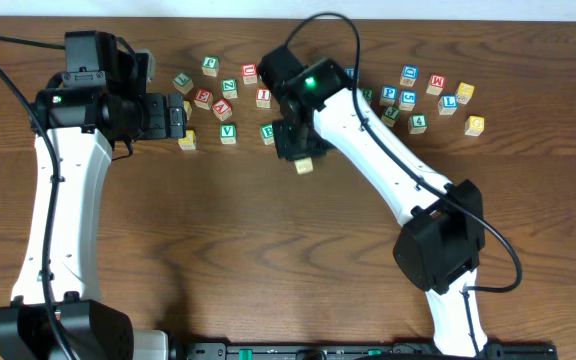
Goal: Spell out NEURIPS
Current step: 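Carry the green N block toward the open table area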
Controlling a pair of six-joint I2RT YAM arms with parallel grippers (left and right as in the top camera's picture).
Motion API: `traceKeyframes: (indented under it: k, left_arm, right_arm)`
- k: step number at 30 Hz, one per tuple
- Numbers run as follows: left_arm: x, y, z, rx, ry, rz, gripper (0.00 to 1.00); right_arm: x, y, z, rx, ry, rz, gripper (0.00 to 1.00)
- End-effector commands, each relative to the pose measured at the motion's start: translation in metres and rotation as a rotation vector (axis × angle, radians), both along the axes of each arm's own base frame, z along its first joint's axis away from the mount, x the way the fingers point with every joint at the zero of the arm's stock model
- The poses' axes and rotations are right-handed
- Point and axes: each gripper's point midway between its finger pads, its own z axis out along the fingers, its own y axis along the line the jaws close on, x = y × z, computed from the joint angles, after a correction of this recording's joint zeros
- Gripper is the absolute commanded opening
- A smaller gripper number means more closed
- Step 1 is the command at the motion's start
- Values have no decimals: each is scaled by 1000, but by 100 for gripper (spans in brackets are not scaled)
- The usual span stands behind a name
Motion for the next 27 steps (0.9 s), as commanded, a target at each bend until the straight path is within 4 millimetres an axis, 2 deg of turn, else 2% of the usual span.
traceKeyframes:
  k: [1, 9, 17, 27]
  left_arm:
    - [3, -1, 11, -1, -31, -19, 97]
    - [3, -1, 11, -1, -31, -19, 98]
    - [3, -1, 11, -1, -31, -19, 98]
    - [3, -1, 11, -1, -31, -19, 98]
  right_arm:
    - [-18, 1, -27, -9, 93, -10, 7]
    - [-34, 0, -60, -27, 142, -20, 10]
    - [-33, 6, -91, -7, 108, -66, 9]
    - [-20, 5, -97, -14, 42, -71, 9]
